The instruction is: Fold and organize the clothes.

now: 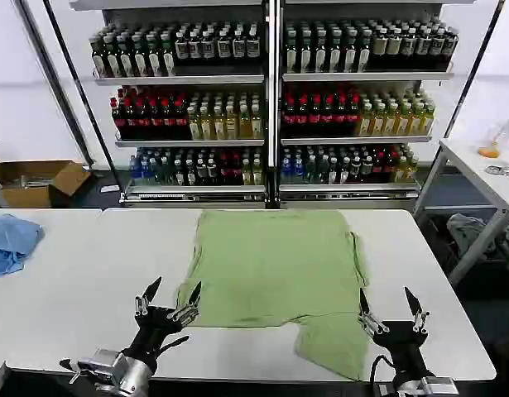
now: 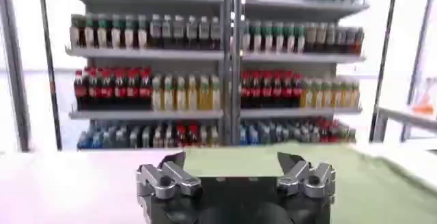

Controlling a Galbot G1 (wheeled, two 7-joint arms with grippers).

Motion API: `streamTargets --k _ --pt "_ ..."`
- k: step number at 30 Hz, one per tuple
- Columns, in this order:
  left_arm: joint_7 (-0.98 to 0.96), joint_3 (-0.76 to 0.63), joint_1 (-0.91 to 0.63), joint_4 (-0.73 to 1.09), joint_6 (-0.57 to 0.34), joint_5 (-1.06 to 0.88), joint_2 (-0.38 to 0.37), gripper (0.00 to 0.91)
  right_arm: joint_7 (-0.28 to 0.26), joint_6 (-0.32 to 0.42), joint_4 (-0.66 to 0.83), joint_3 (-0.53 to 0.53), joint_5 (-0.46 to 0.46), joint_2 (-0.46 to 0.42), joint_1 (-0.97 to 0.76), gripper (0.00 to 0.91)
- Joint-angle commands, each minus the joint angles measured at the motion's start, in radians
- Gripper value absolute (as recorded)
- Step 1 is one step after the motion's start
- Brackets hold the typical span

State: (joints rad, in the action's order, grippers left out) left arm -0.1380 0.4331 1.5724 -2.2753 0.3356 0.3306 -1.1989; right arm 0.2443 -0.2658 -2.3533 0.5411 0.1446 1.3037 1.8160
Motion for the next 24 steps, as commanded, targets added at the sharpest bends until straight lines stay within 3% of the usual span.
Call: streamTargets --k 1,12,21,22,24 --pt "-0.042 -0.052 -0.093 0.160 0.151 0.010 0.073 0.907 0.007 -0.047 0.020 -0.025 -0.002 0.003 0.087 0.907" --pt "-0.069 -0.070 -0.140 0.230 0.215 0.025 0.103 0.907 0.028 -0.055 0.066 -0.102 -0.060 0.041 0.128 0.907" --pt "-0.069 -0.083 -0.157 0.257 0.221 0.034 0.107 0.907 0.049 -0.108 0.143 -0.131 0.032 0.064 0.025 0.907" --pt "-0.069 -0.084 -0.158 0.262 0.224 0.041 0.109 0.867 0.057 -0.128 0.159 -0.133 0.053 0.065 -0.004 0.907" --pt "-0.070 -0.088 -0.161 0.267 0.228 0.050 0.111 0.584 0.060 -0.132 0.165 -0.135 0.061 0.064 -0.015 0.605"
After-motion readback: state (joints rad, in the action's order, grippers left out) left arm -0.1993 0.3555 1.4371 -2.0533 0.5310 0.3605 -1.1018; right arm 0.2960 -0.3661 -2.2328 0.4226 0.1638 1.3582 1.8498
